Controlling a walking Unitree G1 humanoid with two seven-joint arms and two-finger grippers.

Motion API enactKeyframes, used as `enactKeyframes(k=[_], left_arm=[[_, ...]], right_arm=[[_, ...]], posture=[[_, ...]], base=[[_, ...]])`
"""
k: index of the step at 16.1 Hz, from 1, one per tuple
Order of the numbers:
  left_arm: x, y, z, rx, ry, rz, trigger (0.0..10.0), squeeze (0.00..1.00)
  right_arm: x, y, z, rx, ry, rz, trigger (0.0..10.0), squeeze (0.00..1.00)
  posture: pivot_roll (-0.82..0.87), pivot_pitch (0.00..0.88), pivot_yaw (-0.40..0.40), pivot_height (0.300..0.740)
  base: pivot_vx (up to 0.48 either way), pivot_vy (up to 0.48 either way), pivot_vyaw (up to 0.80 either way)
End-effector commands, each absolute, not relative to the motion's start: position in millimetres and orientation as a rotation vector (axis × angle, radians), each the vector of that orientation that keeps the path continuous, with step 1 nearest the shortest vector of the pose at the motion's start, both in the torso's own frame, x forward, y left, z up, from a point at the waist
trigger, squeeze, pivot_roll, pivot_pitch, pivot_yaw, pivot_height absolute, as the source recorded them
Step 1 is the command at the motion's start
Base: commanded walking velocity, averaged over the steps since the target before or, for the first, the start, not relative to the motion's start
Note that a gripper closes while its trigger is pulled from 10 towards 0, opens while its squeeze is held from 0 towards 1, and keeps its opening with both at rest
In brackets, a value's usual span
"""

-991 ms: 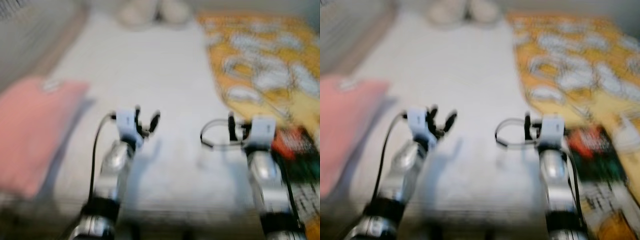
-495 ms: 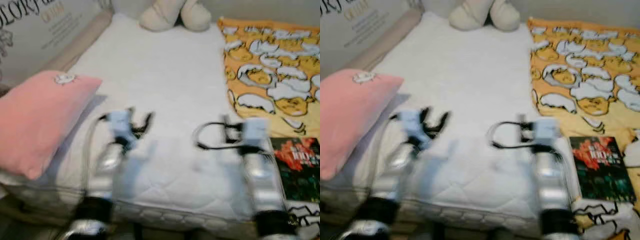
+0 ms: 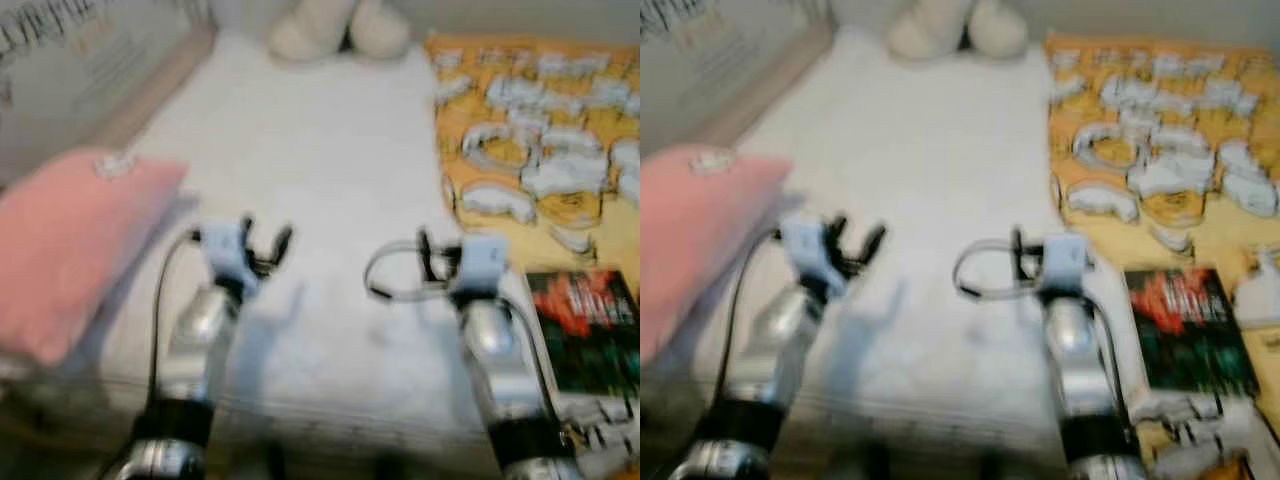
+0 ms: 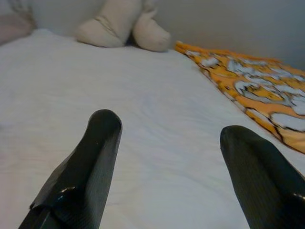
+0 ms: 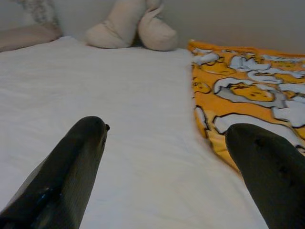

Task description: Clean up the room

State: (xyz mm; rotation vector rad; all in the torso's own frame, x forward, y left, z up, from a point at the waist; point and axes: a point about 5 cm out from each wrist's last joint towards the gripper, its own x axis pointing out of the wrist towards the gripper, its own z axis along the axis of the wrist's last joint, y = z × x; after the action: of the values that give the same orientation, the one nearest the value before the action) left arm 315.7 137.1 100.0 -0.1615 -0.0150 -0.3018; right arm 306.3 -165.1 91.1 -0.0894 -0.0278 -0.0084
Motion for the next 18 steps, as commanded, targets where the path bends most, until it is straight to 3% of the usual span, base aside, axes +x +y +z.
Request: enactKeyframes(k=[1,5,18], left_arm=[[316.0,127.1,102.9,-0.165,-0.021,-0.334,10.0,0.0],[316.1,126.6,102.0,-0.14,-0.016,-0.332,10.0,0.0],[315.2,128.0,102.3,-0.144,-0.024,-0.327,10.0,0.0]], right_arm=[[305.8,-177.5,92.2,-0.119,-0.029,-0.04,10.0,0.0],[306.5,-178.8,92.6,-0.122,-0.035,-0.053,10.0,0.0],[305.4,-178.1,87.4,-0.122,-0.015,-0.045,10.0,0.0]], posture=[[0.02,0.0,0.029,0.683],[0.02,0.0,0.032,0.683],[0.03,0.0,0.025,0.683]], base=[[0.345,-0.33,-0.74],[0.343,-0.332,-0.5],[0.0,0.0,0.0]])
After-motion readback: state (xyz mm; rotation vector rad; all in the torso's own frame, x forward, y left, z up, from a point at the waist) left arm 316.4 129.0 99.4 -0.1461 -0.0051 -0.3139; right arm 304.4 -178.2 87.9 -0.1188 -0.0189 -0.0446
